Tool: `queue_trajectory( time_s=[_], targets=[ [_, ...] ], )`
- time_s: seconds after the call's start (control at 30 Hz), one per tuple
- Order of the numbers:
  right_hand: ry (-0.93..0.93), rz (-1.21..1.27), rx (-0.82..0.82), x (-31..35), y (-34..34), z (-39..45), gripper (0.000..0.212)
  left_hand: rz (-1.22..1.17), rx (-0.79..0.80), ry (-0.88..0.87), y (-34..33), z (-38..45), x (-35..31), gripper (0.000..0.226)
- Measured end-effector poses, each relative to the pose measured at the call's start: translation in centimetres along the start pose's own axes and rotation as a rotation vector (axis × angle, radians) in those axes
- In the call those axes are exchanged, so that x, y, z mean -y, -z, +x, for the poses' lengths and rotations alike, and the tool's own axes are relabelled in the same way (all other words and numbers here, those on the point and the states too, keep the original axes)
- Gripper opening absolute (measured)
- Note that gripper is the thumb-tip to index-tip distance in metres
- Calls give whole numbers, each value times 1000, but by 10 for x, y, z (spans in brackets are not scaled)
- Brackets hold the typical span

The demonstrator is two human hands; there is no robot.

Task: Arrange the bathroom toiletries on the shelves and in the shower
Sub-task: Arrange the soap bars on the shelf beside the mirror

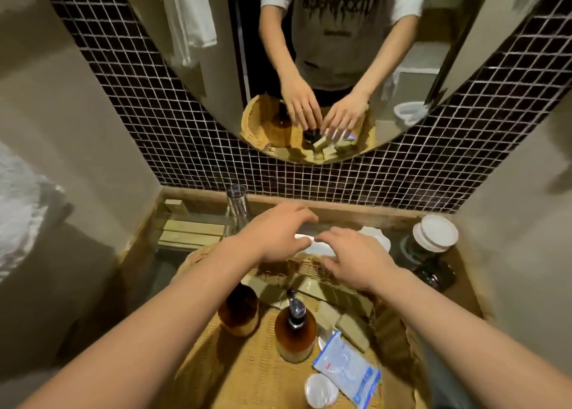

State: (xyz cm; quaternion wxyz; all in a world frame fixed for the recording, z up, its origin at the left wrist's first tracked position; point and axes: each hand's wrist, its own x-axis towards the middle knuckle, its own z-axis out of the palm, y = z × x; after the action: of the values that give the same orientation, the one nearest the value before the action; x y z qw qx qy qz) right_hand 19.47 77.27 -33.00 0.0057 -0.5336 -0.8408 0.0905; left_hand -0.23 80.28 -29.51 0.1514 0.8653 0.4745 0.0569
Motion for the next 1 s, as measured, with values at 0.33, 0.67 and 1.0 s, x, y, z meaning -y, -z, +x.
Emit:
queue_trajectory(
  time_s=[0.33,0.67,1.0],
  targets=[
    [-127,-13,58,1,-26,-18,42,68,168,-200,-7,25,19,48],
    [-204,-22,173,8,-77,-16,36,51,422,-331,-60,32,50,41],
    [-168,-75,200,25,-92,-2,27,-32,466,-297,-84,32,73,40]
  ],
)
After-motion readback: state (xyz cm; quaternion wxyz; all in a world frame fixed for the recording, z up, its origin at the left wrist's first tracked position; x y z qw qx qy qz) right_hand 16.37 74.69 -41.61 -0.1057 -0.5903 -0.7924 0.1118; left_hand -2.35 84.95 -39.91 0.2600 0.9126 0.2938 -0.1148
